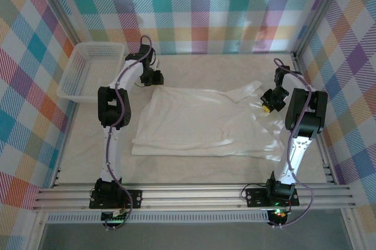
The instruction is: Fold the inside-out t-shirt
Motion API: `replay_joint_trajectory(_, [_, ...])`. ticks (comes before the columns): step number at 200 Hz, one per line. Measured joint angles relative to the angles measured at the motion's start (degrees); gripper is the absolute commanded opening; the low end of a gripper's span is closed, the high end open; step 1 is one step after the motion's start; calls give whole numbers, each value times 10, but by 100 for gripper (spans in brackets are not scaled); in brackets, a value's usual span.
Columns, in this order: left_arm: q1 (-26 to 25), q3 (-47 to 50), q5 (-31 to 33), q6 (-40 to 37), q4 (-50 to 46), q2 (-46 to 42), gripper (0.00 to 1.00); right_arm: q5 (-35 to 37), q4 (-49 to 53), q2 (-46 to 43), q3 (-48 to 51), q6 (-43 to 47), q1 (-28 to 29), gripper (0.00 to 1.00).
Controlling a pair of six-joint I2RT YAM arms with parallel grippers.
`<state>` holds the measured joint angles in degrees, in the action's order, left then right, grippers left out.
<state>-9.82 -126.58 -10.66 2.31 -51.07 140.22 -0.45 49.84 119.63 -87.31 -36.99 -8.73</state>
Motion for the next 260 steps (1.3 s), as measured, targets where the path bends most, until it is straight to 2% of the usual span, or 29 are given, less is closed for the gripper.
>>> replay_joint_trajectory(47, [0,-1,-2,-6,-2,6,24,0,0,0,0,0,0,8])
replay_joint_trajectory(75, [0,-1,4,-15,-15,15,23,0,0,0,0,0,0,8])
replay_joint_trajectory(106, [0,-1,9,-24,-20,19,14,0,0,0,0,0,0,8])
replay_joint_trajectory(125, [0,-3,9,-23,-20,19,13,0,0,0,0,0,0,8])
replay_joint_trajectory(146, [3,-4,9,-7,-17,19,13,0,0,0,0,0,0,8])
replay_joint_trajectory(181, [22,-10,0,48,-9,19,0,1,2,0,0,0,-1,5])
replay_joint_trajectory(234, [59,-12,-49,101,4,26,0,2,6,0,0,0,-4,2])
replay_joint_trajectory(260, [63,-12,-79,114,9,31,0,-7,6,0,0,10,-7,14])
